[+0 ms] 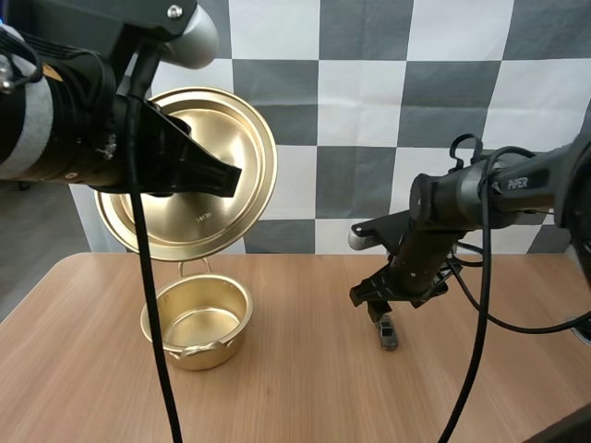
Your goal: Open the pot, put the car inside, and close it
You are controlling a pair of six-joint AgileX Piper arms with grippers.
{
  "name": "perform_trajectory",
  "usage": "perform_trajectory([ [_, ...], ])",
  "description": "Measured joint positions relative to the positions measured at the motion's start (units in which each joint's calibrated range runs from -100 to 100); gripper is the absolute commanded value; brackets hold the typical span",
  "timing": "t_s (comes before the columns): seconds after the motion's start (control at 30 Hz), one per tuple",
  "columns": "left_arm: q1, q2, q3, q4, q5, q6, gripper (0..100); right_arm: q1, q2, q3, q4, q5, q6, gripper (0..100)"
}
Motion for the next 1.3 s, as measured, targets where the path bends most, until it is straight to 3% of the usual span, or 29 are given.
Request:
perform_trajectory([
  [0.43,0.0,0.0,0.0,0.0,0.0,0.0,0,0.0,10.25,0.0,0.0,-3.83,-1.23,100],
  [1.23,0.0,0.0,0.0,0.0,0.0,0.0,0,0.0,19.16,-0.4,0.36,-9.61,-5.71,99],
  [1.27,0.0,0.0,0.0,0.0,0.0,0.0,0,0.0,19.28,-0.4,0.24,-9.44,-5.71,74],
  [1.3,0.0,0.0,0.0,0.0,0.0,0.0,0,0.0,19.42,-0.4,0.14,-9.44,-5.71,40],
])
